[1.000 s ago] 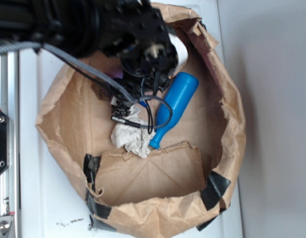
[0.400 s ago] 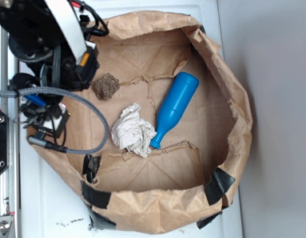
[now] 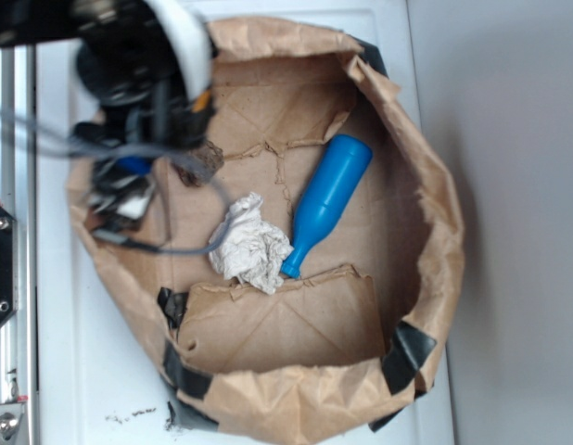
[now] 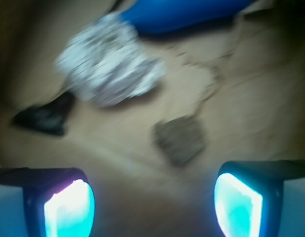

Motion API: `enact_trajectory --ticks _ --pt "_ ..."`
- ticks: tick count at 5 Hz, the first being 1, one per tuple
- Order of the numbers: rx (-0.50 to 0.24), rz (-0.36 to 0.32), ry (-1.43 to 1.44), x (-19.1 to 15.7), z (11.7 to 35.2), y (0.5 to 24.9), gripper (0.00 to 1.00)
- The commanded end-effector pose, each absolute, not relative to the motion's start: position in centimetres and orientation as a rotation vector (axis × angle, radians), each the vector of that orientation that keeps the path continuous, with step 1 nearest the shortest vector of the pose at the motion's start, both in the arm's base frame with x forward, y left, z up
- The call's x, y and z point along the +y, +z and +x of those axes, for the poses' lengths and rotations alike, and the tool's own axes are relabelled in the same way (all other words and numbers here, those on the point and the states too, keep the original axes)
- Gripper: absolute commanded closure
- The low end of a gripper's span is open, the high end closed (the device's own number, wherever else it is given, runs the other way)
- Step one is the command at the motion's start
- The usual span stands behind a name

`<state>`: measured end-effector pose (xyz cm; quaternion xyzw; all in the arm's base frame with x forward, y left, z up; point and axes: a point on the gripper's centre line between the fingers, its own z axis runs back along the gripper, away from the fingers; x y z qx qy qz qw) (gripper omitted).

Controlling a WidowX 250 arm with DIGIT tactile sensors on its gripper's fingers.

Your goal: Grab the rock.

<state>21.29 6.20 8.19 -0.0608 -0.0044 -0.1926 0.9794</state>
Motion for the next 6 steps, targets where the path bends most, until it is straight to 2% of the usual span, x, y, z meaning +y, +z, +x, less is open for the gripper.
enact_trajectory --ticks 1,2,3,6 --pt "-0.048 -0.098 -0.399 6.4 21.9 9.4 0.00" --pt "-0.108 -0.073 -0.398 6.5 23.6 7.7 0.00" --pt "-0.133 -0.077 -0.424 6.4 24.6 6.5 0.00" --pt "-0.137 -0.071 -0.438 6.4 24.4 4.1 0.00"
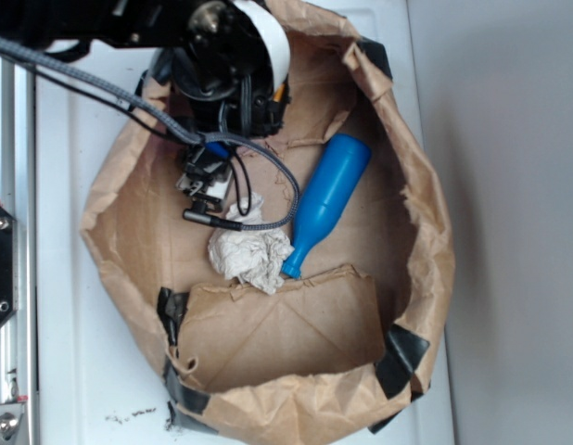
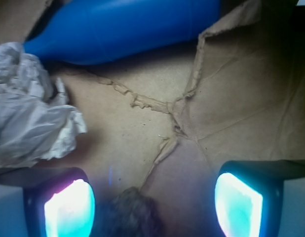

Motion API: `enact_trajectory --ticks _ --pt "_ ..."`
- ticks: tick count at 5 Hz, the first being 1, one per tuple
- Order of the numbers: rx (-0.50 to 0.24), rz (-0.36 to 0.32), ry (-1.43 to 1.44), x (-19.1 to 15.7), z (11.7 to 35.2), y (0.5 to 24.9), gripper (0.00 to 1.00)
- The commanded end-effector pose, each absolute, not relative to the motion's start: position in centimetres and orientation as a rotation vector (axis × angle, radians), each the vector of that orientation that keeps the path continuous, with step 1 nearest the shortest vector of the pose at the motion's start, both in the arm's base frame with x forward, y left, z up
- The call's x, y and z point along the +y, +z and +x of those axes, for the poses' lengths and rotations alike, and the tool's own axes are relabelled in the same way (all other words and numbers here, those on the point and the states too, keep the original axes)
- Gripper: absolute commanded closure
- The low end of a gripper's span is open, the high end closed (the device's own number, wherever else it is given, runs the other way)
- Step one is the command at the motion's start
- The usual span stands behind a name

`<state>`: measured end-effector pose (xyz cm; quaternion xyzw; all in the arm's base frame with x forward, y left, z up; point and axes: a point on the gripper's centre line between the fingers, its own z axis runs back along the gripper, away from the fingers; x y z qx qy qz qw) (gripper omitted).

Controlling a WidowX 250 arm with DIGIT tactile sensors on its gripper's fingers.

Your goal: Grab the rock.

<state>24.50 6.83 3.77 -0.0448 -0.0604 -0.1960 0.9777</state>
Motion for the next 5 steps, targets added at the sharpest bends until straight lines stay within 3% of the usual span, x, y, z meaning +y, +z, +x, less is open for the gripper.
enact_trajectory --ticks 1,3,4,5 --pt "-0.139 -0.102 -0.463 3.5 19.3 4.6 0.00" --pt "-0.109 -0.141 -0.508 2.4 16.2 4.2 0.00" --pt "-0.103 -0.141 -0.503 2.1 15.8 3.8 0.00" --pt "-0.122 -0.140 -0.487 3.4 18.8 4.3 0.00"
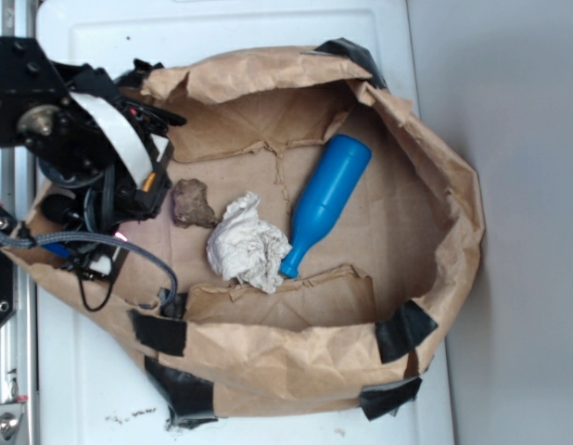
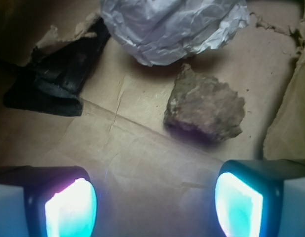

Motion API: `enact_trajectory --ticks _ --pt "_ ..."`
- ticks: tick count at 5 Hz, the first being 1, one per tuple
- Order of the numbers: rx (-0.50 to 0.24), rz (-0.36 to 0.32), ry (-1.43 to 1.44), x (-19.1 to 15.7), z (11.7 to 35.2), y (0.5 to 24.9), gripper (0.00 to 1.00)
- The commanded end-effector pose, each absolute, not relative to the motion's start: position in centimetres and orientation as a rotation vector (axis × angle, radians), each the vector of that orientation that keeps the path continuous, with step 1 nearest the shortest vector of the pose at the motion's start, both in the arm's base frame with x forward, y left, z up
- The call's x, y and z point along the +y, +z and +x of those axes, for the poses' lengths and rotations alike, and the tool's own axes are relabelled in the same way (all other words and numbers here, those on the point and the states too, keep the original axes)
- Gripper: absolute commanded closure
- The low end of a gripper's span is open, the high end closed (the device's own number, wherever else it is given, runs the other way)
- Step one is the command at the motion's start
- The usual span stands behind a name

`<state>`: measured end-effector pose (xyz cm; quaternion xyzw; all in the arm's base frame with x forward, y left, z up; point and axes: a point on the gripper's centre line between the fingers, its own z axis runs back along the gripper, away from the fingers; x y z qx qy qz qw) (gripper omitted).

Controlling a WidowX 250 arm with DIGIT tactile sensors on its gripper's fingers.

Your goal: Grab the rock.

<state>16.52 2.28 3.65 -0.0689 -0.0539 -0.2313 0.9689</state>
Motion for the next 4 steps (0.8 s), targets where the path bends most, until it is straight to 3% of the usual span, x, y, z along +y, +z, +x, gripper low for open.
enact_trajectory --ticks 1,3,4 --pt "-0.132 -0.135 -0.440 3.95 19.74 4.50 0.00" --pt "-0.150 -0.134 -0.404 4.62 20.47 4.89 0.00" --pt "-0.140 -0.116 -0.427 4.22 19.65 4.31 0.00"
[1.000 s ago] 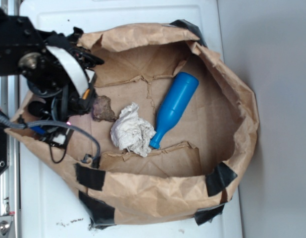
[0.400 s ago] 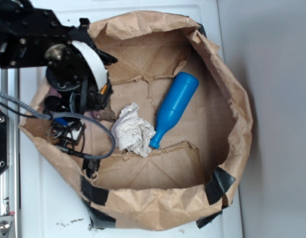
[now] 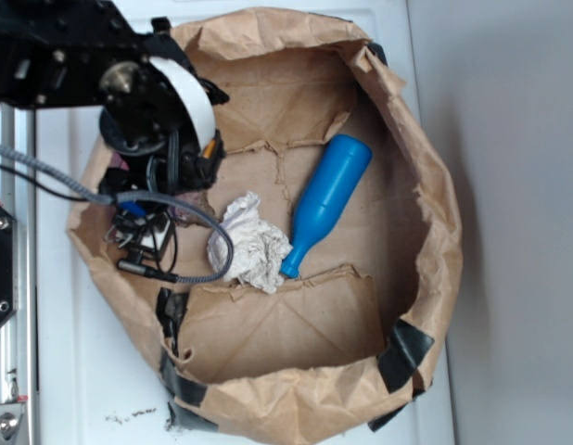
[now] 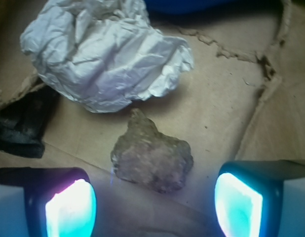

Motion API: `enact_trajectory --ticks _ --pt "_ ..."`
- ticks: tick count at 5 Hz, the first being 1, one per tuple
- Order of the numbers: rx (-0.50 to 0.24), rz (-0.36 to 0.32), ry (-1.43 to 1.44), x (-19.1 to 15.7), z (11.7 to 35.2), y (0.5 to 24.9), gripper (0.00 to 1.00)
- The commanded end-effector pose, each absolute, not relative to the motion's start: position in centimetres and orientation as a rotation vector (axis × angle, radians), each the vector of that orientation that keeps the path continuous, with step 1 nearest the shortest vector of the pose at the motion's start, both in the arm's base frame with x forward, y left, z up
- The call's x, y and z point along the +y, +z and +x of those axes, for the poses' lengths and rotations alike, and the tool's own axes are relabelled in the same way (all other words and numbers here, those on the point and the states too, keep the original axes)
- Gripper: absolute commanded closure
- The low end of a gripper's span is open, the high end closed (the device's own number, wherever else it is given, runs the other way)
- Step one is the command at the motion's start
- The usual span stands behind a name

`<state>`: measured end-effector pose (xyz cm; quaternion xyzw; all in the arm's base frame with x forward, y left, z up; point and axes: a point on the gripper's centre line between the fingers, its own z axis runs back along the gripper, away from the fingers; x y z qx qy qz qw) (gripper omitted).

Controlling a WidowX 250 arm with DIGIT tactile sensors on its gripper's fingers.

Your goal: Grab the rock.

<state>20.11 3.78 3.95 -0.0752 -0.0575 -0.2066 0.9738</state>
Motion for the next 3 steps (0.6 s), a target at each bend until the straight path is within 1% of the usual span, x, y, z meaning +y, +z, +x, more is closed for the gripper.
enact_trajectory --ticks 1,2,3 --pt "-0.140 -0.118 -0.442 3.3 17.9 4.2 0.00" --pt "-0.130 -0.117 -0.446 3.1 18.4 3.6 0.00" --pt "-0.131 -0.100 -0.446 3.1 19.0 3.4 0.00"
